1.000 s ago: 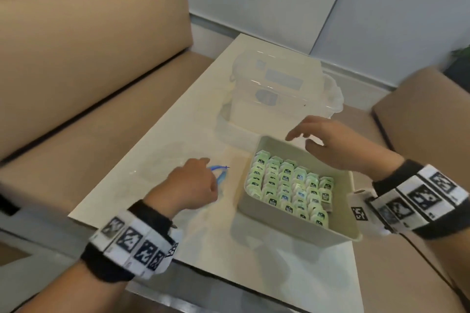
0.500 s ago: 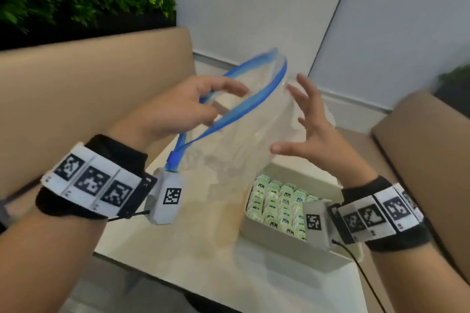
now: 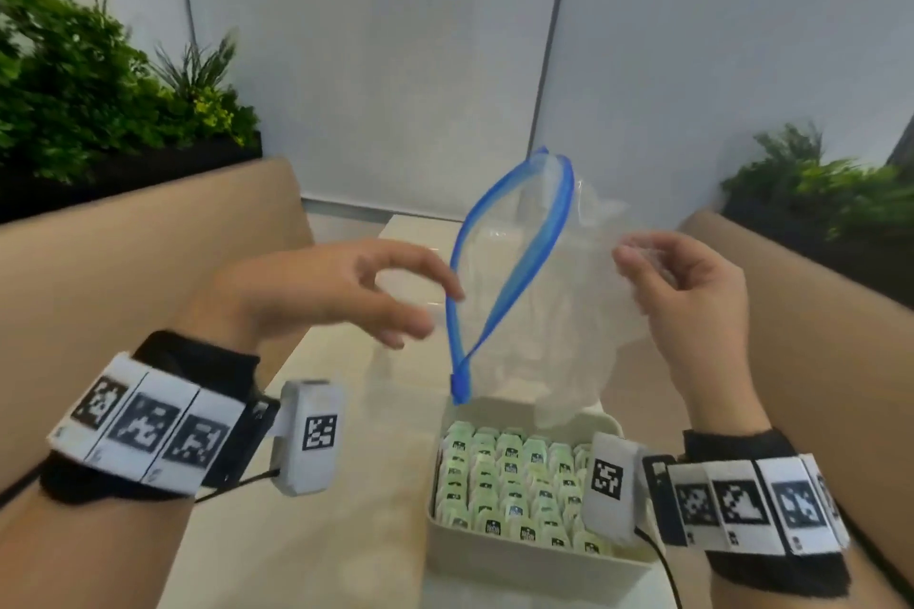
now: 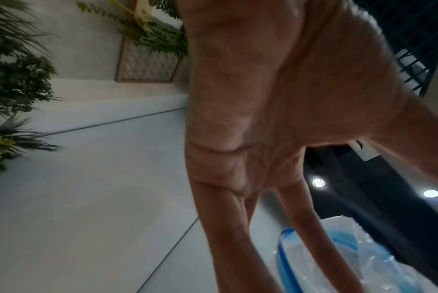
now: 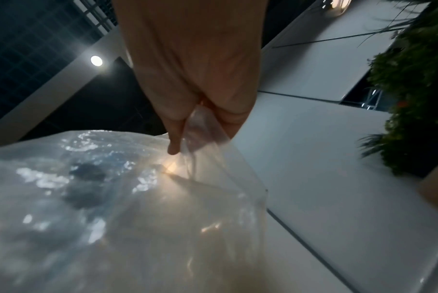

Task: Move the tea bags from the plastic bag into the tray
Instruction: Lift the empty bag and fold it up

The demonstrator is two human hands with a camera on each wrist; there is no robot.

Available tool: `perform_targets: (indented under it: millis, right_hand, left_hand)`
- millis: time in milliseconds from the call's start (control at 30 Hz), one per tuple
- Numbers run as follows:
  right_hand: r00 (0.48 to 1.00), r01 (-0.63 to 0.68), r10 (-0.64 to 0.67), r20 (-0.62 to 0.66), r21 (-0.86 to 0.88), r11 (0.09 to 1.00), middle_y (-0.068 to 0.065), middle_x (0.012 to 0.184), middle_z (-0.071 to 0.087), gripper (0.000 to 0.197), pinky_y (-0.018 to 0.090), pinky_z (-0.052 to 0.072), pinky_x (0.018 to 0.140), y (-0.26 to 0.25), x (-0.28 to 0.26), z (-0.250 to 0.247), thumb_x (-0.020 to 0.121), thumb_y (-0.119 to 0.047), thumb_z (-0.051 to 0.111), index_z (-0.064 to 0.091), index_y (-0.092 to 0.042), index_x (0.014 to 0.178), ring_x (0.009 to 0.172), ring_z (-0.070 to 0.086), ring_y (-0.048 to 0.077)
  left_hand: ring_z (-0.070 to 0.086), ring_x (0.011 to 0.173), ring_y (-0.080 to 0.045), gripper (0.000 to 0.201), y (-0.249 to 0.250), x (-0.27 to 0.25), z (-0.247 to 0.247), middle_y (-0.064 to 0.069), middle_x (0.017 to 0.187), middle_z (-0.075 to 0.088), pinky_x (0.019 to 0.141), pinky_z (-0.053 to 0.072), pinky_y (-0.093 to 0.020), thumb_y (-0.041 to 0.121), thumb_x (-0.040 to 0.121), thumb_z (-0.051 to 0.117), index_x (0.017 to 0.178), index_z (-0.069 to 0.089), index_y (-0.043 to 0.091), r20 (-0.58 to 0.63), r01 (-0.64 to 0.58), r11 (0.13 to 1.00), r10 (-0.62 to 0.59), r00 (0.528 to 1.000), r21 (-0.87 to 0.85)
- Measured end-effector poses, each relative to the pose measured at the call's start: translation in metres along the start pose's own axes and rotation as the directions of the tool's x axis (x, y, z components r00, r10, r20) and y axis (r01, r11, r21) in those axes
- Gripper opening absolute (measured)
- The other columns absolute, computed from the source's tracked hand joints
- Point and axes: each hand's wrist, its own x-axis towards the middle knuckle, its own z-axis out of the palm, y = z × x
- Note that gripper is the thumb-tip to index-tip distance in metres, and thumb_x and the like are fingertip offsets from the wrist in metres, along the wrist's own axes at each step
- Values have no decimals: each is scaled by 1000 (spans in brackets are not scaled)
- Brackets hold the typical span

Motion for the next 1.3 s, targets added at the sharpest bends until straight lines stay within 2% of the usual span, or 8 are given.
perform_targets:
  millis: [233, 333, 500, 767, 900, 1033, 1200, 1300]
  right_hand:
    - [987, -20, 23, -161, 23, 1000, 2, 76, 65, 26, 23, 51, 61, -7, 2, -18, 76, -20, 76, 64, -11, 96, 64, 58, 7]
    - [982, -48, 79, -169, 179, 983, -2, 83, 64, 35, 19, 52, 65, -8, -1, -20, 77, -21, 73, 57, -11, 107, 68, 61, 1]
    - [893, -445, 385, 232, 568, 692, 7, 113, 67, 118, 46, 55, 82, 12, -23, -8, 40, -30, 93, 17, -43, 130, 108, 64, 27]
    - [973, -202, 172, 156, 204, 958, 14, 109, 64, 58, 20, 55, 67, 17, -30, -47, 81, 8, 60, 43, -24, 126, 81, 70, 13]
    - [952, -47, 16, 307, 94, 995, -7, 123, 58, 52, 14, 52, 67, 6, -32, -61, 85, 14, 52, 53, -20, 124, 72, 64, 5]
    - [913, 49, -93, 396, 120, 992, -7, 123, 58, 63, 16, 53, 71, 7, -35, -46, 86, 21, 44, 59, -31, 119, 79, 62, 17]
    - [878, 160, -195, 436, 117, 980, -8, 136, 51, 62, 21, 53, 73, 11, -33, -43, 85, 23, 41, 62, -26, 116, 94, 59, 14]
    - [870, 189, -232, 435, 140, 972, -9, 133, 55, 59, 21, 52, 74, 10, -34, -47, 84, 20, 41, 64, -26, 113, 112, 57, 10]
  left_hand:
    - [64, 66, -9, 36, -8, 26, 54, 4, 113, 56, 69, 49, -17, 34, 72, 78, 102, 57, 34, -11, 39, 991, -38, 999, 131]
    - [71, 75, -21, 11, -15, 39, 69, -6, 90, 62, 72, 54, -24, 11, 86, 67, 90, 57, 13, -257, -119, 982, 78, 963, -150]
    - [72, 77, -20, 9, -16, 60, 80, -5, 78, 67, 68, 54, -20, 0, 86, 61, 81, 60, 8, -595, -355, 850, 63, 802, -388]
    - [67, 60, -16, 6, -31, 42, 41, -4, 69, 65, 61, 53, -19, 18, 88, 63, 88, 69, 16, -563, -355, 846, 80, 822, -398]
    - [57, 104, -5, 42, -32, 43, 25, 12, 122, 53, 88, 47, -27, 56, 66, 64, 107, 58, 56, -558, -212, 977, 193, 807, 32]
    - [41, 115, 14, 51, 28, 65, 49, 27, 123, 37, 92, 38, -9, 52, 76, 66, 121, 43, 60, -526, -345, 871, 488, 697, 350]
    - [54, 99, -17, 39, 59, 105, 43, 5, 116, 46, 83, 42, -28, 20, 85, 57, 120, 54, 38, -366, -44, 759, 363, 857, 650]
    - [53, 87, -16, 34, 56, 119, 35, 2, 105, 54, 75, 38, -25, 18, 83, 61, 115, 59, 27, -319, 47, 690, 273, 908, 722]
